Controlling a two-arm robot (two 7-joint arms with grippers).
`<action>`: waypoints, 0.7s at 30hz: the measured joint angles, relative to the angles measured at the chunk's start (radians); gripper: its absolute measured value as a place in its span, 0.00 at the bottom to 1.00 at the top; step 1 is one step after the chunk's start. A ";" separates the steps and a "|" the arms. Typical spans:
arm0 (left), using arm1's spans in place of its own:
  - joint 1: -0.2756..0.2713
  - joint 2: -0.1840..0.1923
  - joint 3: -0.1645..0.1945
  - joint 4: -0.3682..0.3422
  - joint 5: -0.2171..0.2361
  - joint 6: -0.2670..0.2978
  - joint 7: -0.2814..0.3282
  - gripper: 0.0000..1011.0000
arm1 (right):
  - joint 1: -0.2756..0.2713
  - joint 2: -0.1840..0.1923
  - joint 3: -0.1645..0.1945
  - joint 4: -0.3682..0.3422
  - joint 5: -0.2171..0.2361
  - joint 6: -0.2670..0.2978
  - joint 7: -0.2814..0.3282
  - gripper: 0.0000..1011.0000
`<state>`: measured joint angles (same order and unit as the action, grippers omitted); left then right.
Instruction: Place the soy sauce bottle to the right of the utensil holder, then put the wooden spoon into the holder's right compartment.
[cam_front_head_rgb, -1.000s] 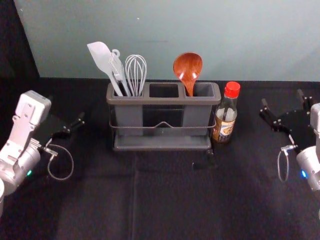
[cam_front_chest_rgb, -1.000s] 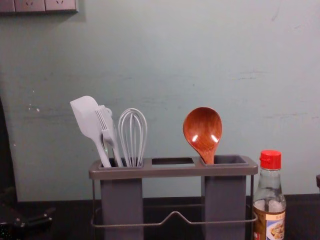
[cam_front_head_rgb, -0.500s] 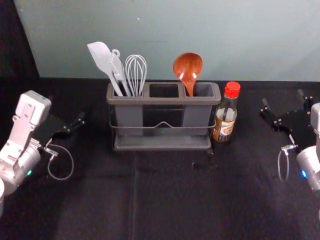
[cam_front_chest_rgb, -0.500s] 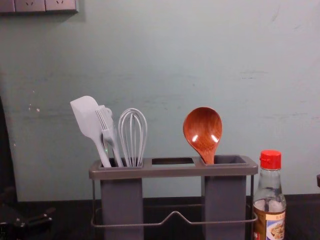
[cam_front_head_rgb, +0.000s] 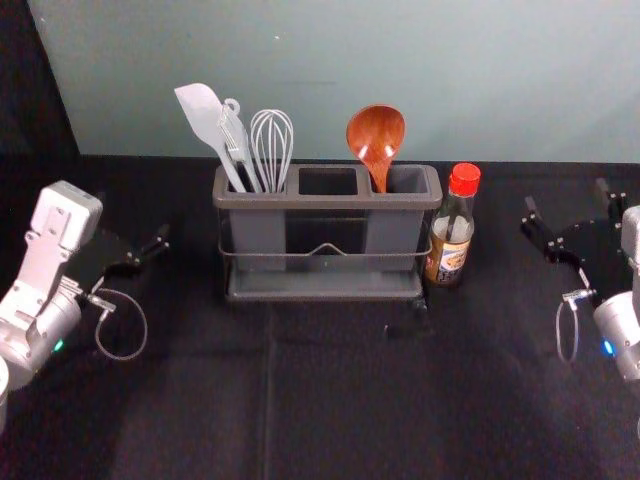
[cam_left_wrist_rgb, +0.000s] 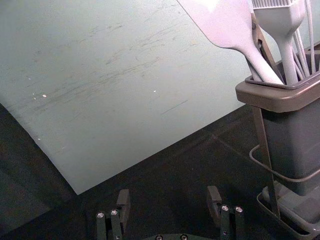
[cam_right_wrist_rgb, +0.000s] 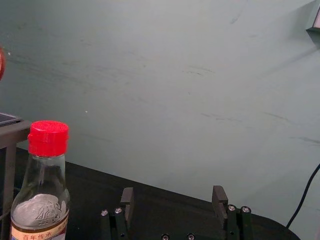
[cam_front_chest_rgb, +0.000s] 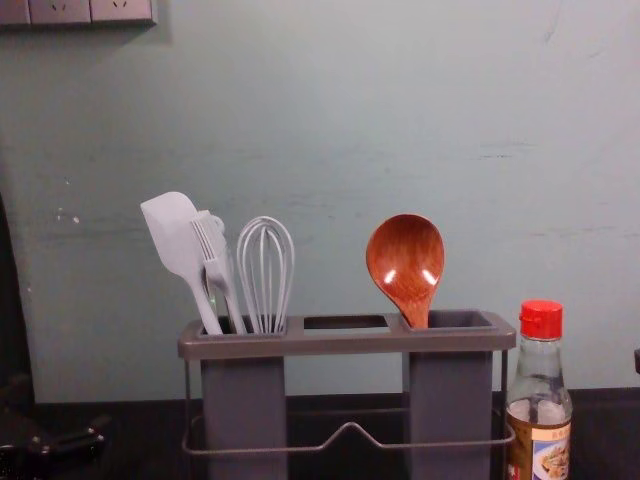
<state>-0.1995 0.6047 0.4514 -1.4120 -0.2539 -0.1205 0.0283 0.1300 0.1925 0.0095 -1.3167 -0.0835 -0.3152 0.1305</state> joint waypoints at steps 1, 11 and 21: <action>0.000 0.000 0.000 0.000 0.000 0.000 0.000 0.99 | 0.000 0.000 0.000 0.000 0.000 0.000 0.000 0.99; 0.000 0.000 0.000 0.000 0.000 0.000 0.000 0.99 | 0.000 0.000 0.000 0.000 0.000 0.000 -0.001 0.99; 0.000 0.000 0.000 0.000 0.000 0.000 0.000 0.99 | 0.000 0.000 0.000 0.000 0.000 0.000 -0.001 0.99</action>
<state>-0.1995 0.6047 0.4514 -1.4119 -0.2539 -0.1206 0.0283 0.1300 0.1925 0.0095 -1.3166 -0.0835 -0.3153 0.1293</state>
